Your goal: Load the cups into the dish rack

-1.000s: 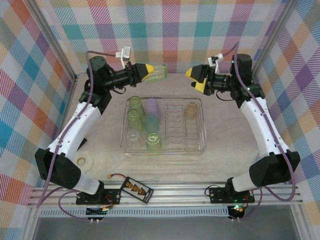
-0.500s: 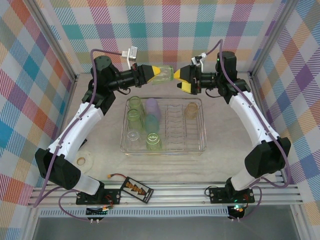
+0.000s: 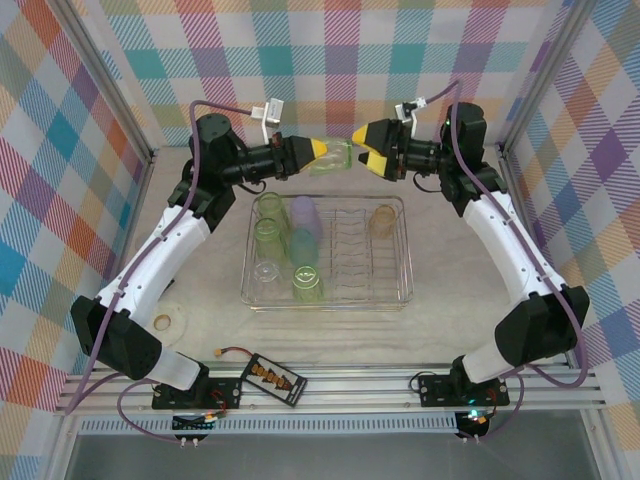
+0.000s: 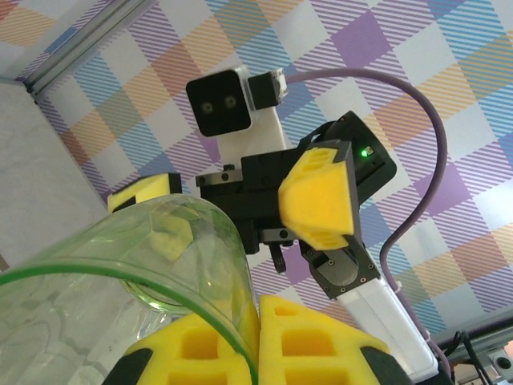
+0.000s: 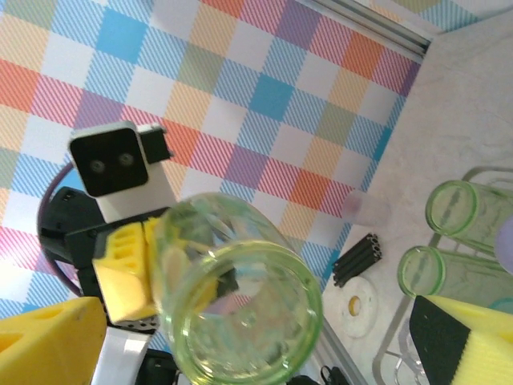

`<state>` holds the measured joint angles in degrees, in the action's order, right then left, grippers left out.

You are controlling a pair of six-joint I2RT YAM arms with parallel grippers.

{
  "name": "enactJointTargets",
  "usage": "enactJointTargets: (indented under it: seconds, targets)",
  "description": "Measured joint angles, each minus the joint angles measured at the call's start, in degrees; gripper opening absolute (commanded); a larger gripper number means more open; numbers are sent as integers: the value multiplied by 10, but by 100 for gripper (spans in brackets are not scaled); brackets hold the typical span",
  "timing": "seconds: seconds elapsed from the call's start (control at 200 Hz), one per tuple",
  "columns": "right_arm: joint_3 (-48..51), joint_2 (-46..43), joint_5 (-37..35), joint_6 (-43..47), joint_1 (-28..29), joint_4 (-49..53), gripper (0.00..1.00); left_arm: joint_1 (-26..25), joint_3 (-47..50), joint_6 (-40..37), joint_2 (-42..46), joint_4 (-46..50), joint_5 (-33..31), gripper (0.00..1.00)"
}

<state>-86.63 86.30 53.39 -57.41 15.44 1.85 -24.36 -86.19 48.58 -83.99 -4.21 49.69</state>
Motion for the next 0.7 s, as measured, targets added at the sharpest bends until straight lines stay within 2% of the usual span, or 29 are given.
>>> enactJointTargets:
  seconds: [0.1, 0.335, 0.53, 0.7]
  targets:
    - [-8, 10, 17, -5, 8, -7, 98, 0, 0, -1, 0, 1, 1, 0]
    - [-45, 52, 57, 28, 65, 30, 93, 0, 0, -3, 0, 2, 2, 0]
    - [-45, 53, 61, 31, 64, 32, 89, -2, 0, -5, 1, 11, 4, 0]
    - [-45, 53, 61, 41, 64, 34, 80, -2, 1, -10, 1, 17, 3, 0]
